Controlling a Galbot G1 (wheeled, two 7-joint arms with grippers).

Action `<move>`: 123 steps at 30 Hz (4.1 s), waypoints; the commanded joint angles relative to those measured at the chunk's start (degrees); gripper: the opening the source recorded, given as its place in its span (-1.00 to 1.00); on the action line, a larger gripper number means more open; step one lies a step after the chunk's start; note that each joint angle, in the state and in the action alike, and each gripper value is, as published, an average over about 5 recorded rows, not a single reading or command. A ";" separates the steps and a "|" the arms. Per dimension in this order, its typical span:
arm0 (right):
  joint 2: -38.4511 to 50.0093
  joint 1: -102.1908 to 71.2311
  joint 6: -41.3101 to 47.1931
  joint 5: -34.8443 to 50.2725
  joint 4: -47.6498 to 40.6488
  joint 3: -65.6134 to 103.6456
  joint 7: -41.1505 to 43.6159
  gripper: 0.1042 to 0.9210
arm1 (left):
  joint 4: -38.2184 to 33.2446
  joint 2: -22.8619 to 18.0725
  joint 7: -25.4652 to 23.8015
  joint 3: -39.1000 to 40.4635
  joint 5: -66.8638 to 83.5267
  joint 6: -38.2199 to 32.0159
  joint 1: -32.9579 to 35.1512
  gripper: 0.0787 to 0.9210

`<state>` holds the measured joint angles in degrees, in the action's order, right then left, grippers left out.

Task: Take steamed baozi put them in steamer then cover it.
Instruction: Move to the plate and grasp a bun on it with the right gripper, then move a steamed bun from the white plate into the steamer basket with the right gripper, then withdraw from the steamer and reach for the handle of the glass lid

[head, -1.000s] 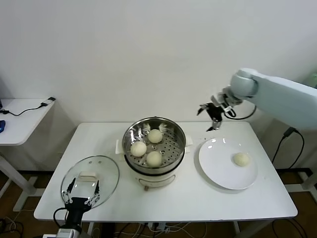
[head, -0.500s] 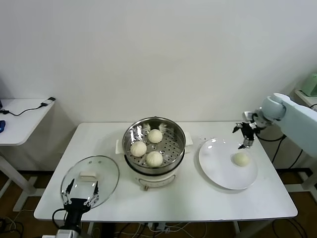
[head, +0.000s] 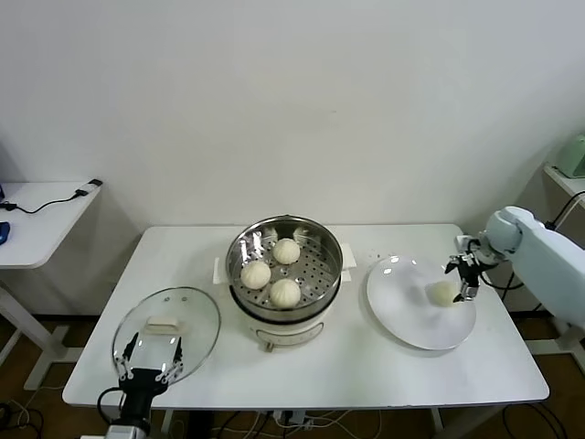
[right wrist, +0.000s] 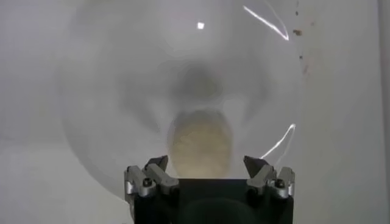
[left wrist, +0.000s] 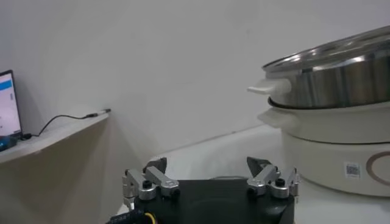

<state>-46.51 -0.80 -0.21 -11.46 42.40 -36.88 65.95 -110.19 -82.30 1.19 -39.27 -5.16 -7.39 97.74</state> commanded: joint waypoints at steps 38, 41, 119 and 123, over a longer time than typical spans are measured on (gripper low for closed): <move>-2.26 33.76 9.94 37.73 8.78 -35.22 -0.09 0.38 | -0.70 0.54 0.14 1.66 0.12 -0.64 0.92 0.77; -5.49 42.31 11.52 45.39 10.72 -44.04 -0.64 0.39 | -0.53 0.66 0.11 2.58 0.16 -0.69 0.86 0.77; -7.17 46.87 -0.45 71.40 30.81 -56.11 -28.27 0.76 | 0.34 3.89 -0.32 3.96 0.65 -0.13 -2.26 0.77; 0.96 41.21 -6.87 72.55 36.43 -50.28 -39.88 0.76 | 0.57 3.60 -0.42 3.81 -0.35 -0.08 -2.91 0.77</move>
<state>-63.31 43.86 6.82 55.87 65.70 -94.43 48.20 -109.76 -78.45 0.86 -35.37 -4.29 -7.52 95.40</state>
